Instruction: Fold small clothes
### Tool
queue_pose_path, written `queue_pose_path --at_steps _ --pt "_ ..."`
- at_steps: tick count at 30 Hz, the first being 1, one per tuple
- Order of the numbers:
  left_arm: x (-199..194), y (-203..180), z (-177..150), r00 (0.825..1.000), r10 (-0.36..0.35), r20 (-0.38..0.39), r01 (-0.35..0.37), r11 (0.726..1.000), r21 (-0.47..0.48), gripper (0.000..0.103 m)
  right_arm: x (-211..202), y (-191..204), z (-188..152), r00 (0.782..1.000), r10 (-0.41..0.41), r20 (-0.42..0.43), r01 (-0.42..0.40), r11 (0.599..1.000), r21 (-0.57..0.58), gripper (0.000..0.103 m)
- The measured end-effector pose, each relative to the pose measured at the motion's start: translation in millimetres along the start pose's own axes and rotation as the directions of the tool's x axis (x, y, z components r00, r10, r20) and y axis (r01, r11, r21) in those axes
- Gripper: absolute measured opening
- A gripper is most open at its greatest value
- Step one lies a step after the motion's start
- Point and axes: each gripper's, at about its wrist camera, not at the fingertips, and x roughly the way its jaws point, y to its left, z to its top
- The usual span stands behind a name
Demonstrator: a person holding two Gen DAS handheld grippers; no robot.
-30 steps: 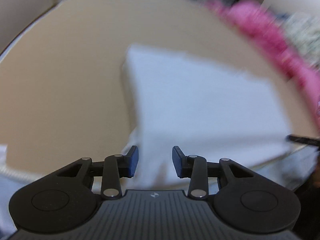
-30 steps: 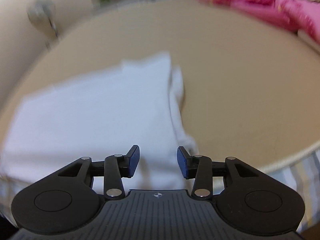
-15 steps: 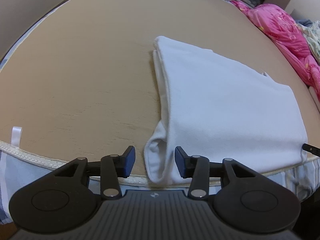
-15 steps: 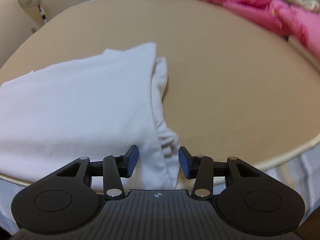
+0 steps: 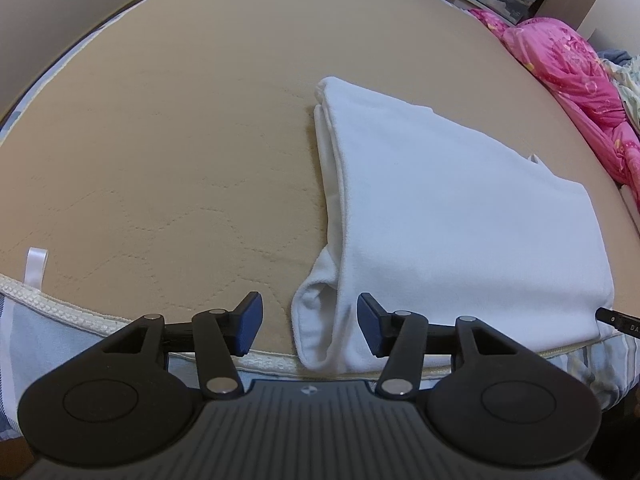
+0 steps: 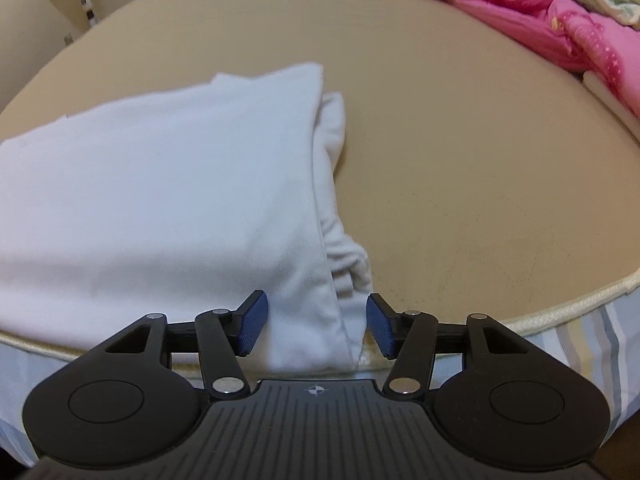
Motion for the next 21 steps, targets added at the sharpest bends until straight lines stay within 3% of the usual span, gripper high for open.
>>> queue_pose_path --at_steps 11,21 --pt "-6 1 -3 1.000 0.014 0.021 -0.013 1.000 -0.004 0.058 -20 2 10 0.987 -0.015 0.157 0.016 1.000 -0.005 0.057" --pt "-18 0 -15 0.997 0.048 0.067 -0.045 0.998 -0.053 0.058 -33 2 22 0.976 0.036 0.213 -0.042 0.999 0.024 0.057"
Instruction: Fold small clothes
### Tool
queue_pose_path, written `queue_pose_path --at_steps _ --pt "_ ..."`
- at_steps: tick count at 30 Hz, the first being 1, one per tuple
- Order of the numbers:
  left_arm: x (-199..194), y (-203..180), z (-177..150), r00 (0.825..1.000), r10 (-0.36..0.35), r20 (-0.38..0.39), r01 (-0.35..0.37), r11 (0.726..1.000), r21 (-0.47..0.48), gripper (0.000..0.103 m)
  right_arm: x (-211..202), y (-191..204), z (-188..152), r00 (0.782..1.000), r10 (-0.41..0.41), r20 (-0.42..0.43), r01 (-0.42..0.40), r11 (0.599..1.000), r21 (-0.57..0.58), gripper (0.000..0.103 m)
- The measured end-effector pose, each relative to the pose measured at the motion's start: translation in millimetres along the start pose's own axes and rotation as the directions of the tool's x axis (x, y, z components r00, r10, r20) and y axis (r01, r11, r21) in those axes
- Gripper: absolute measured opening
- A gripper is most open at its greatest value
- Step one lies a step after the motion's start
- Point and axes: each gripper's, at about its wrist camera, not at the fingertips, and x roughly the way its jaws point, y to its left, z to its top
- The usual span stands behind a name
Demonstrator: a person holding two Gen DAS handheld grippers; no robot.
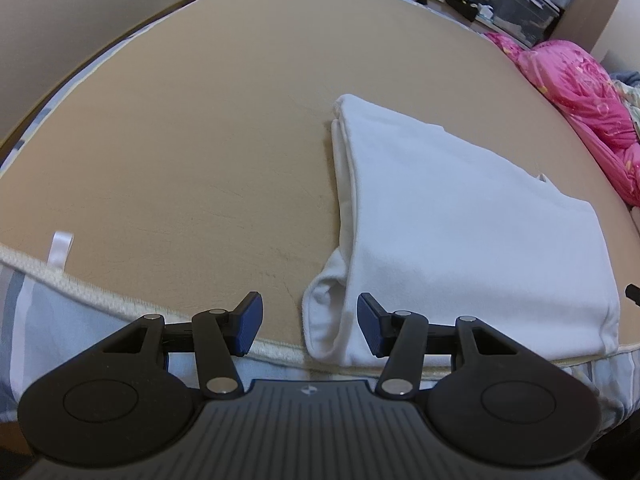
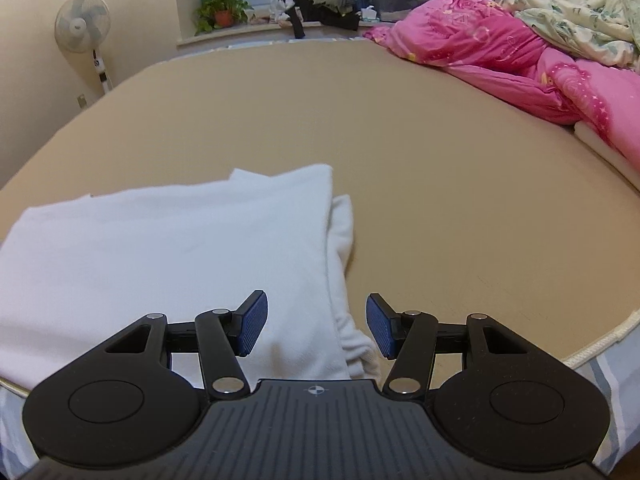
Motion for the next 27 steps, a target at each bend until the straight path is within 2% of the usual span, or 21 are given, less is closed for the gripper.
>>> queue_pose_path --at_steps 9,13,16,21,27 --pt "-18 -16 -22 0.996 -0.002 0.086 0.003 1.000 -0.010 0.055 2 9 9 0.998 0.065 0.007 -0.065 0.998 0.017 0.057" --pt "-22 -19 -30 0.994 -0.029 0.108 0.036 0.997 -0.061 0.051 3 13 13 0.996 0.088 0.015 -0.088 0.996 0.023 0.057" --pt "-19 -16 -34 0.994 -0.061 0.095 0.074 0.988 -0.138 0.051 2 12 15 0.995 0.099 0.021 -0.100 0.994 0.036 0.057" --pt "-3 -3 -40 0.990 -0.137 0.030 0.140 0.951 -0.277 0.051 0 10 16 0.993 0.114 0.021 -0.115 0.992 0.053 0.057" --pt "17 11 -37 0.990 -0.144 0.005 0.137 0.926 -0.353 0.051 1 8 16 0.993 0.113 0.016 -0.114 0.992 0.060 0.057"
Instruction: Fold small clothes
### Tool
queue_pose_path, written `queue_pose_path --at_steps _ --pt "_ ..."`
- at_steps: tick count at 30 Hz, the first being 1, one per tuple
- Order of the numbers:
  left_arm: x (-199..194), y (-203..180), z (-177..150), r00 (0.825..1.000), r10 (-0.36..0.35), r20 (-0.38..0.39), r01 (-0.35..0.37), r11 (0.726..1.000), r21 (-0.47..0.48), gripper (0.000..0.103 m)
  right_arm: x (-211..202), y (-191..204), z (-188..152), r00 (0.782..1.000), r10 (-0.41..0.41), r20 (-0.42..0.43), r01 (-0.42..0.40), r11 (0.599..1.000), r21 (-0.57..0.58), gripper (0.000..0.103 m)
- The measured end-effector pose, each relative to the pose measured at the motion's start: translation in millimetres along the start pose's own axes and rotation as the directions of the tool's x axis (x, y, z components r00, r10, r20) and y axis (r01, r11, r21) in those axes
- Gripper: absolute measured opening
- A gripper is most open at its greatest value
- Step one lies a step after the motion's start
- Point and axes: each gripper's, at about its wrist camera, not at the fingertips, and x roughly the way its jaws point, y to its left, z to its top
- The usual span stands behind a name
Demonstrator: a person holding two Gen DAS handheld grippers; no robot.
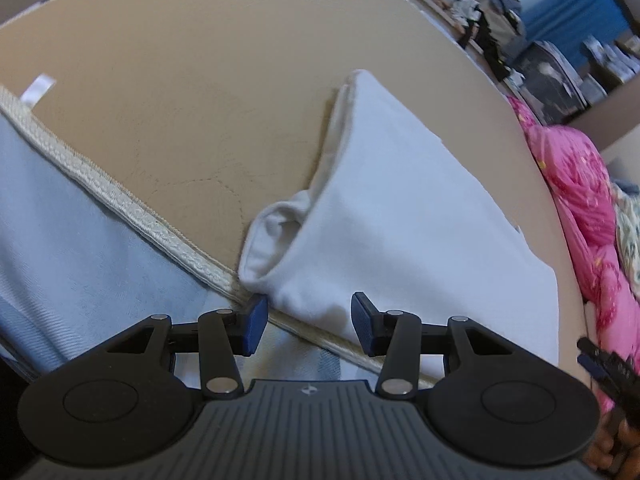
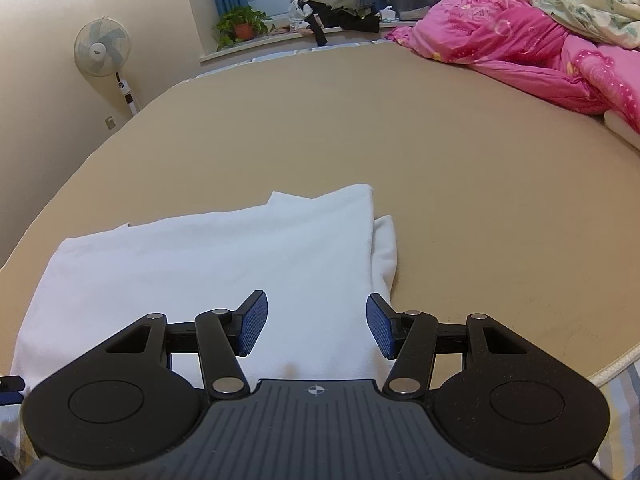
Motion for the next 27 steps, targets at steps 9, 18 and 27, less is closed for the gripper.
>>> queue_pose_path --at_steps 9,18,27 --pt "2 -3 -2 1.000 0.024 0.016 -0.024 1.000 -0.005 0.051 4 0 -1 1.000 -0.008 -0.011 0.008 1.000 0.005 0.057" --pt "3 -7 -6 0.999 0.034 0.019 -0.034 0.999 -0.012 0.051 5 2 -2 1.000 -0.013 -0.007 0.013 1.000 -0.004 0.057" --pt "-6 -5 -10 0.999 -0.007 0.037 0.010 0.995 -0.103 0.035 2 -1 -2 1.000 -0.021 -0.002 0.021 1.000 0.008 0.057"
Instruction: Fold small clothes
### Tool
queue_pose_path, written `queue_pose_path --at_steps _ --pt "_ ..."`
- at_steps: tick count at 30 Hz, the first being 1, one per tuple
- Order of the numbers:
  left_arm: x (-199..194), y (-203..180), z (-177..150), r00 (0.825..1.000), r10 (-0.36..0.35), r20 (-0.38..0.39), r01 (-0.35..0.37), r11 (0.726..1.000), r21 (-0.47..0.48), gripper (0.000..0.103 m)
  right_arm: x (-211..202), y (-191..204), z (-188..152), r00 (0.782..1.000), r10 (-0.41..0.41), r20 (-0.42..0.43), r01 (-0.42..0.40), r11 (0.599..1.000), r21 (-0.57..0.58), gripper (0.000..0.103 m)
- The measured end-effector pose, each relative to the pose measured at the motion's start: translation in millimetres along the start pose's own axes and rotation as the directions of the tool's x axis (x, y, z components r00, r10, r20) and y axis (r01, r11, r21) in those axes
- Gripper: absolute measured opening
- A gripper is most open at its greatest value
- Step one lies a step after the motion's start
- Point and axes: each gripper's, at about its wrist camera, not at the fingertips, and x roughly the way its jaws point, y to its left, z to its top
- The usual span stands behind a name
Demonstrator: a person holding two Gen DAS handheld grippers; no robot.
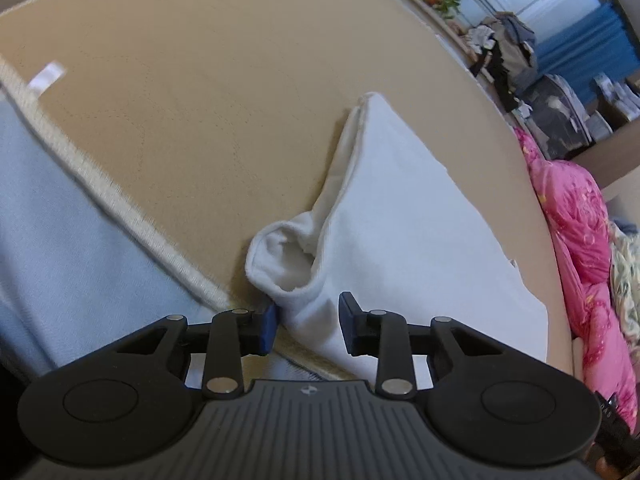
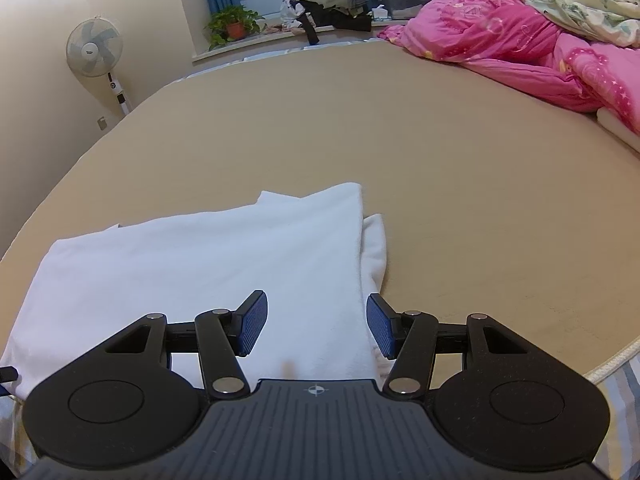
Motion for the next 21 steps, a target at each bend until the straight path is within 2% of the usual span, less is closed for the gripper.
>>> queue_pose_path --at_steps 2,9,14,16,18,21 --pt "6 6 -1 1.000 0.004 -0.026 -0.005 0.999 -0.047 0.036 -1 -1 0 1.000 -0.002 0.003 0.002 1.000 0.004 0.057" --pt "15 10 7 1.000 -0.022 0.005 0.023 0.995 -0.095 0.036 -3 -4 5 1.000 -0.011 0.016 0.010 1.000 0.026 0.057" --pt "16 7 6 1.000 -0.009 0.018 0.010 0.997 -0.080 0.037 -5 -20 13 0.999 -0.042 0.026 0.039 0.994 0.099 0.057" --pt "19 -3 6 1.000 -0.002 0.020 0.003 0.998 -0.070 0.041 -7 -27 17 0.998 -0.053 0.026 0.049 0.991 0.123 0.057" --pt "22 -12 8 1.000 0.003 0.020 -0.002 0.998 -0.058 0.044 -5 -29 21 0.998 -0.063 0.006 0.062 0.991 0.120 0.057" --pt "25 -19 8 1.000 0.022 0.021 -0.021 0.999 -0.029 0.044 -2 -31 37 0.999 -0.026 -0.029 0.028 0.997 0.072 0.057"
